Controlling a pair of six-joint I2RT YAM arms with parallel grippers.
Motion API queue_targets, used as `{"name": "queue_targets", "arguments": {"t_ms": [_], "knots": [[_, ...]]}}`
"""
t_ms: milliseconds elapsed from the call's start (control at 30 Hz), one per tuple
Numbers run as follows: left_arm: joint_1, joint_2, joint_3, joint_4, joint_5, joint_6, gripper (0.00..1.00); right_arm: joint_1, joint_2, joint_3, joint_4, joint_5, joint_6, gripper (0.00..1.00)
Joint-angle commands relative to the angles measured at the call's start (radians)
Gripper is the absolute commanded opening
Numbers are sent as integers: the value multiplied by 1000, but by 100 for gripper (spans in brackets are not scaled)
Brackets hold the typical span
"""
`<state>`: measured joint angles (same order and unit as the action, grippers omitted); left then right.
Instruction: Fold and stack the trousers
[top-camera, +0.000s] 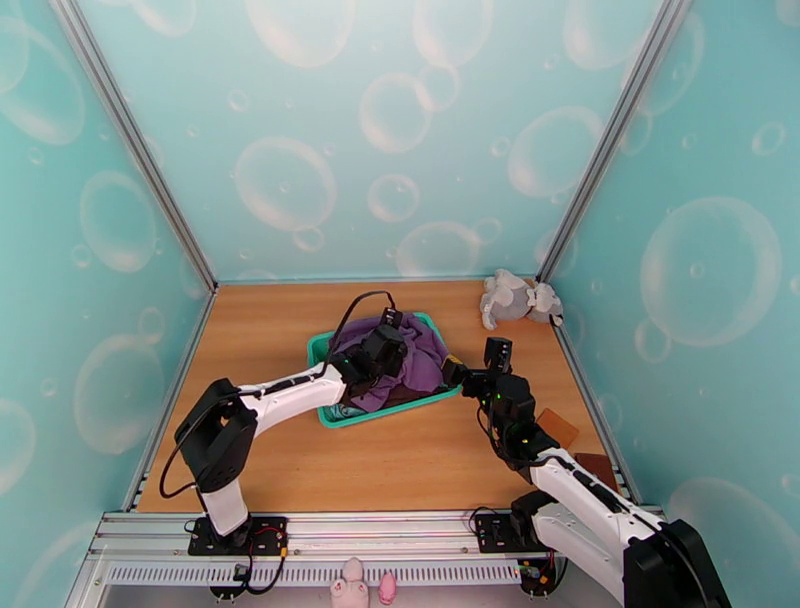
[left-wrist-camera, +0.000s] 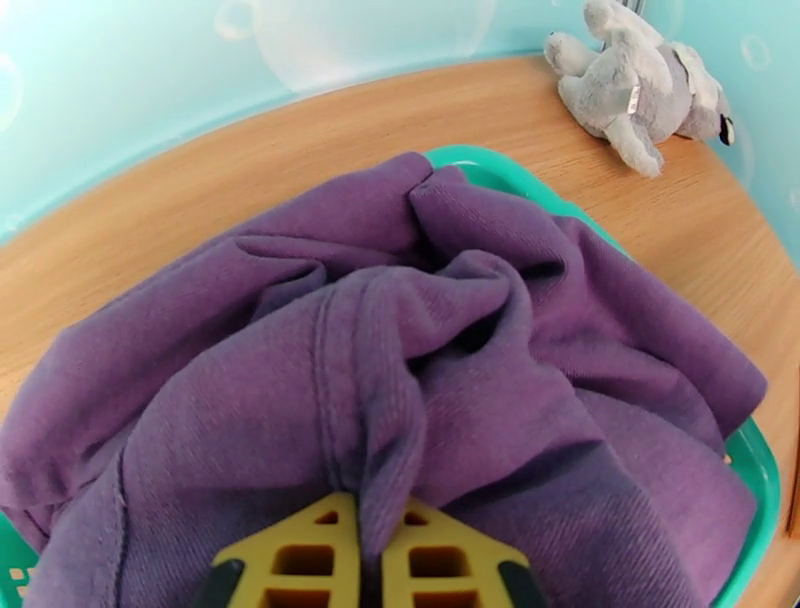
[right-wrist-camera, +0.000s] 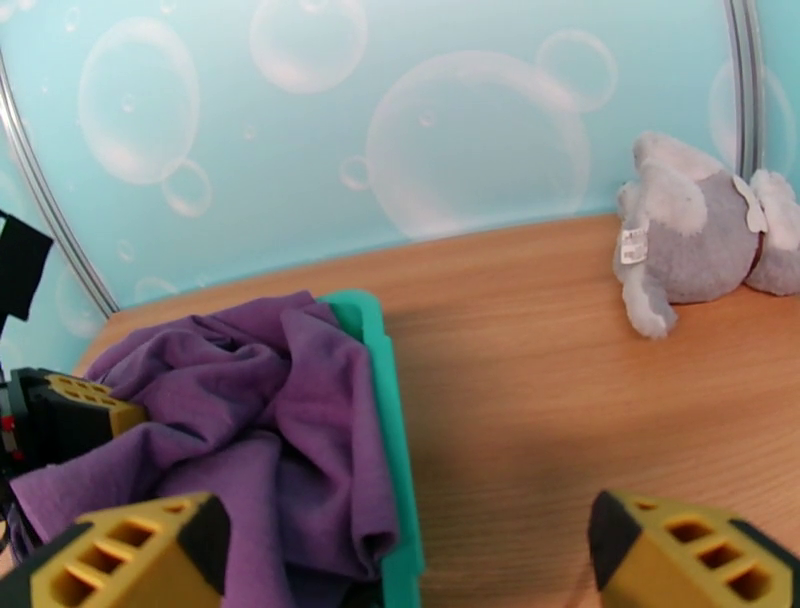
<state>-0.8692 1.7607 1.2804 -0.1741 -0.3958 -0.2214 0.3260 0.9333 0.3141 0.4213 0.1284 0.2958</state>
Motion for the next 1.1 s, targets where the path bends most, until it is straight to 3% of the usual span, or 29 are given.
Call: {"name": "queue_targets", "arguments": {"t_ms": [0, 167, 433, 700, 933, 1067], "knots": [[5, -151, -1, 21, 51, 11, 0, 7, -19, 13, 8, 25, -3, 99], [43, -273, 33, 87, 76, 13, 0, 6, -22, 6, 17, 27, -5, 99], [62, -397, 116, 157, -25, 90, 0, 7, -51, 0, 20, 16, -7, 99], [63, -430, 296, 233, -213, 317, 0, 15, -45, -1, 35, 1, -15, 99], [65, -489, 376, 455, -315, 511, 0, 38, -30, 11, 31, 3, -44, 99], [65, -522, 399, 689, -362, 691, 0, 86, -13, 22, 35, 21, -85, 99]]}}
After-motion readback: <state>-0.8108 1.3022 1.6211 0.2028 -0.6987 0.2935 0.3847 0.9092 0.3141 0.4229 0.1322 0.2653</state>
